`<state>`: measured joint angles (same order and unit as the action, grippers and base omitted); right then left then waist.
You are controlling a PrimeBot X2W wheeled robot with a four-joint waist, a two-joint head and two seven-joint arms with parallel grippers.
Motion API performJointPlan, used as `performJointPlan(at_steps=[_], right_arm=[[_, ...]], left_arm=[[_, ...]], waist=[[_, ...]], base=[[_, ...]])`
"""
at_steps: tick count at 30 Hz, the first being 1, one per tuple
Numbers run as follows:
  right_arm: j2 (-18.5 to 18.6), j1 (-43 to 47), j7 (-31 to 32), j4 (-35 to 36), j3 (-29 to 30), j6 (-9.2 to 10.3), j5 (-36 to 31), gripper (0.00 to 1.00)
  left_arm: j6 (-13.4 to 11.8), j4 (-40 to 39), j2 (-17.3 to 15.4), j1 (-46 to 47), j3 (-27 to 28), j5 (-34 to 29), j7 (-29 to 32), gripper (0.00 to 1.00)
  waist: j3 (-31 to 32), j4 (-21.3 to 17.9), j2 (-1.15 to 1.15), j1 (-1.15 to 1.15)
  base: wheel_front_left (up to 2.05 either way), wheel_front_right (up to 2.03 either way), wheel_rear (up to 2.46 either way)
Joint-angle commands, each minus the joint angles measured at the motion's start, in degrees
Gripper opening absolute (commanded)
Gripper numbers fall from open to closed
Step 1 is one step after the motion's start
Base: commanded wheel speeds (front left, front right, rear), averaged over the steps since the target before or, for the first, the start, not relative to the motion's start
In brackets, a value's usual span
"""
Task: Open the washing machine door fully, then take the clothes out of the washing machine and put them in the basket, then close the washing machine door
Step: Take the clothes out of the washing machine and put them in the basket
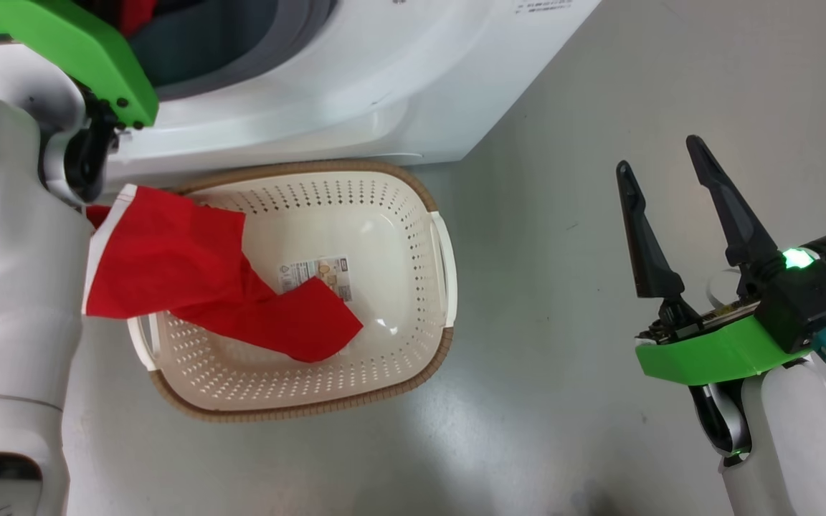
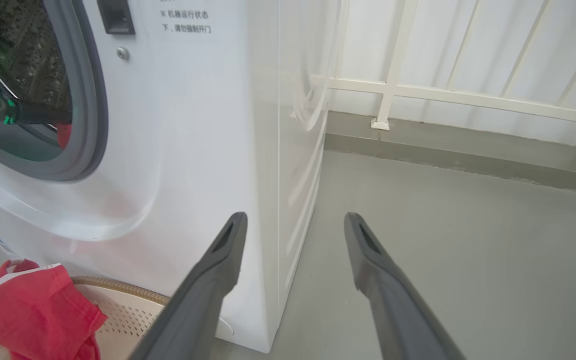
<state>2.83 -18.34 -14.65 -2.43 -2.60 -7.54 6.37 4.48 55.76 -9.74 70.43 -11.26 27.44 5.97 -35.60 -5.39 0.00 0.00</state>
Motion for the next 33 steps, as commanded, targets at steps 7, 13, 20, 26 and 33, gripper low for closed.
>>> performJointPlan(at_steps=[7, 13, 20, 26, 33], right_arm=[[0.05, 0.74, -0.35, 0.52, -1.05, 0.05, 0.33, 1.0], [0.05, 1.25, -0.35, 0.05, -1.44, 0.05, 0.28, 1.0], [0.05, 2.58, -0.35, -0.78, -1.31, 0.05, 0.31, 1.0], [0.05, 4.24, -0.35, -1.14, -0.49, 0.05, 0.49, 1.0], [0.05, 6.1, -0.35, -1.8, -0.25, 0.05, 1.01, 1.0]], left_arm=[[-0.24, -3.29, -3.29, -2.52, -0.54, -2.14, -6.98, 0.0], [0.68, -5.43, -3.76, -5.76, -2.23, -3.28, -11.4, 0.0], [-0.19, -10.14, -4.09, -11.24, -3.09, -4.41, -17.63, 0.0], [-1.98, -16.76, -3.57, -18.45, -2.65, -4.13, -19.94, 0.0], [-4.13, -24.54, -3.15, -27.36, -1.32, -3.51, -20.71, 0.0]], waist=[[2.7, 0.9, 0.0, 0.0], [5.02, 1.25, 0.0, 0.0], [8.83, 2.32, 0.0, 0.0], [13.08, 3.74, 0.0, 0.0], [17.53, 4.7, 0.0, 0.0]], base=[[0.0, 0.0, 0.0], [0.0, 0.0, 0.0], [0.0, 0.0, 0.0], [0.0, 0.0, 0.0], [0.0, 0.0, 0.0]])
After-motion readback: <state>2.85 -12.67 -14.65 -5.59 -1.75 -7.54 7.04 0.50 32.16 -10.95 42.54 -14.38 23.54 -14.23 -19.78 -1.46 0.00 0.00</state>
